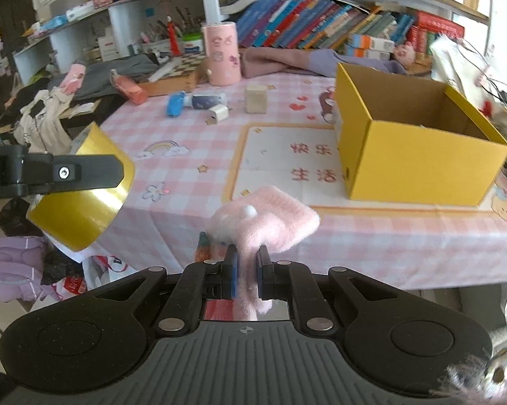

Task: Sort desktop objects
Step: 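Carry the glove in the right tool and tape roll in the left tool to the yellow box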

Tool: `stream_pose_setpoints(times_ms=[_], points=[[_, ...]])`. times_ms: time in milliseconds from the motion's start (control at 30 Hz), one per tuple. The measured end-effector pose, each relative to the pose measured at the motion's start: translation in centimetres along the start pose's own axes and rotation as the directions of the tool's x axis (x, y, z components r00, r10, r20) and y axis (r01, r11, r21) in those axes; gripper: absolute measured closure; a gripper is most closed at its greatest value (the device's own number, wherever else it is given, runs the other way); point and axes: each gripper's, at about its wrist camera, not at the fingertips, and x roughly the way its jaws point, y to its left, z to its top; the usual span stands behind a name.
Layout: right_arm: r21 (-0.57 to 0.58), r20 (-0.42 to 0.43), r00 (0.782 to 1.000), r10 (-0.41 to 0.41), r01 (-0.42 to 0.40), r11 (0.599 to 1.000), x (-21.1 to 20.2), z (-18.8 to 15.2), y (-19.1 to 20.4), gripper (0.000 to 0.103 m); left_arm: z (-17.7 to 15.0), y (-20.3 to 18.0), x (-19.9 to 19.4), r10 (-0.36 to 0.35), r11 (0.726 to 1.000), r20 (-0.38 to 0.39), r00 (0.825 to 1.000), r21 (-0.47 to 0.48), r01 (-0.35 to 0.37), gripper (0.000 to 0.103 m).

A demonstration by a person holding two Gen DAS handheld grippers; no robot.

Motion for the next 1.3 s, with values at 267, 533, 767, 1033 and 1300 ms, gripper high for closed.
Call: stream_pose_setpoints(times_ms=[267,533,767,1033,1300], points=[[0.073,-0.020,0.998,-0.066,0.067,0.995,-1.2,-1.6,-1.6,0.094,-0.2,-2.3,1.6,-0.098,0.992,-0.059,0.994,0.072,0.102,0.011],[0.127,-0.026,0.993,-0.119,0.121,0.984,-2.4,-2.7,-2.9,0.094,-0.3,-3.9,3.1,-0.160,0.980,-0.111,0.981,0.101,0.171,0.011],[0.165,-0.032,0.986,-0.163,0.166,0.972,-2.9,-3.2,-4.6,0.094,-0.2,-5.8,4.7,-0.202,0.967,-0.153,0.967,0.129,0.222,0.011],[0.191,-0.046,0.982,-0.184,0.189,0.963,-3.0,-3.2,-6.6,0.094,0.0,-7.7,6.2,-0.222,0.956,-0.177,0.959,0.154,0.250,0.011],[0.224,-0.070,0.980,-0.186,0.197,0.954,-2.5,-3.2,-9.2,0.094,0.3,-9.8,7.9,-0.228,0.946,-0.200,0.953,0.188,0.265,0.011]])
